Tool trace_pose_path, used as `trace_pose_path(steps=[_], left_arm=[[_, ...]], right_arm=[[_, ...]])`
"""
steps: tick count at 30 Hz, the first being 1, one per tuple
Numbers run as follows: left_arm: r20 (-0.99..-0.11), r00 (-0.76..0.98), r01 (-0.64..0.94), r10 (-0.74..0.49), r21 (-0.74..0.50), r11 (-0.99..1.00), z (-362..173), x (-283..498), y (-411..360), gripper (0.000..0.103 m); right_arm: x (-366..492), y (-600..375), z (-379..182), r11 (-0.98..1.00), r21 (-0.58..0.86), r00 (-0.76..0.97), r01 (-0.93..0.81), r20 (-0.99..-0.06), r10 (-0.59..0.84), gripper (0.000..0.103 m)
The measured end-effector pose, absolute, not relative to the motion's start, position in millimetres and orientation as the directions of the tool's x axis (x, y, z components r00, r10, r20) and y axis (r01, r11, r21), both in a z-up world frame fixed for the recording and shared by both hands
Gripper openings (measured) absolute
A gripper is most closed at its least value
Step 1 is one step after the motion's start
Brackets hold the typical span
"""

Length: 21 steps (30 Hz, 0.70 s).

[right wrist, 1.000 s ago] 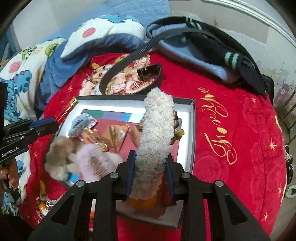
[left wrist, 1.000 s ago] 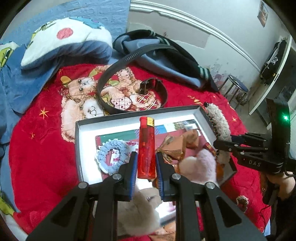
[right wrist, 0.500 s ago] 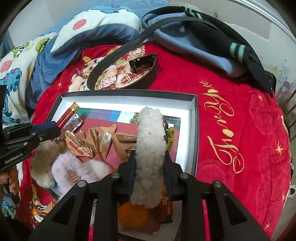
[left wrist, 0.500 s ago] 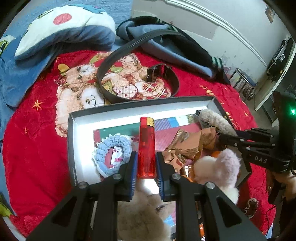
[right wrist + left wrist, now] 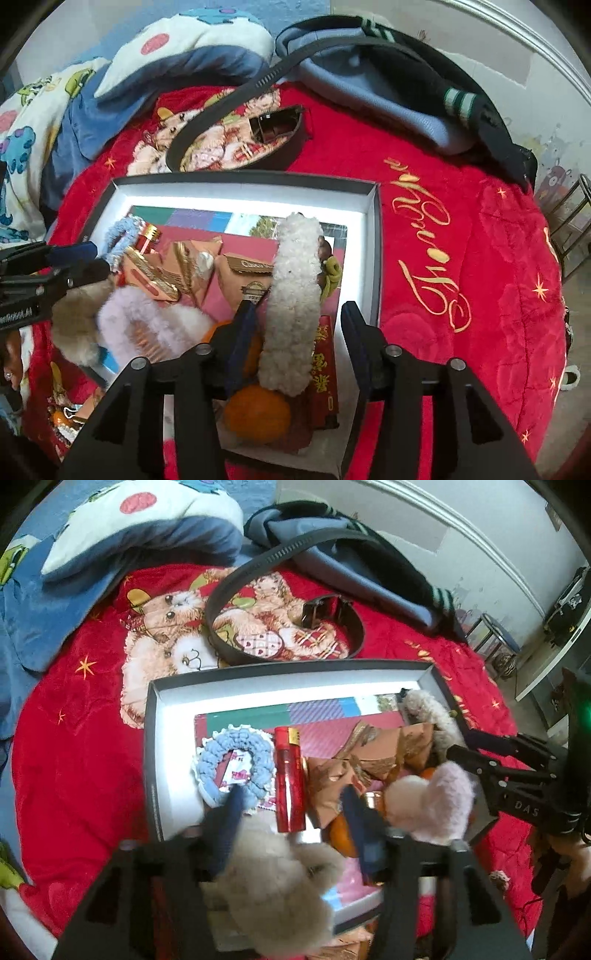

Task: Organize objects
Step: 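Carry the lighter and fluffy strip into the tray and open both tools, then withdraw both tools from the tray back over the heap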

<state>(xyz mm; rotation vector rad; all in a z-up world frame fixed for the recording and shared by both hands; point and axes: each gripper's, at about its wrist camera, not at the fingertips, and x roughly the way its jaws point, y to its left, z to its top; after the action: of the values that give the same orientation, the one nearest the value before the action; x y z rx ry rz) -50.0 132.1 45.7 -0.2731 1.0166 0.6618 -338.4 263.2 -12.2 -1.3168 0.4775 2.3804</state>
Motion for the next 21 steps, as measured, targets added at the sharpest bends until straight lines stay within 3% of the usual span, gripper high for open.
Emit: trace_pose_path(steps=[21], left_arm=[[-0.831,0.344,-0.641,0.437,0.133,0.756,80,-132,65,0.07]], right_arm=[[-228,193,26,-0.887,0.082,-0.502,-0.454,-0.846,0.178,0.048]])
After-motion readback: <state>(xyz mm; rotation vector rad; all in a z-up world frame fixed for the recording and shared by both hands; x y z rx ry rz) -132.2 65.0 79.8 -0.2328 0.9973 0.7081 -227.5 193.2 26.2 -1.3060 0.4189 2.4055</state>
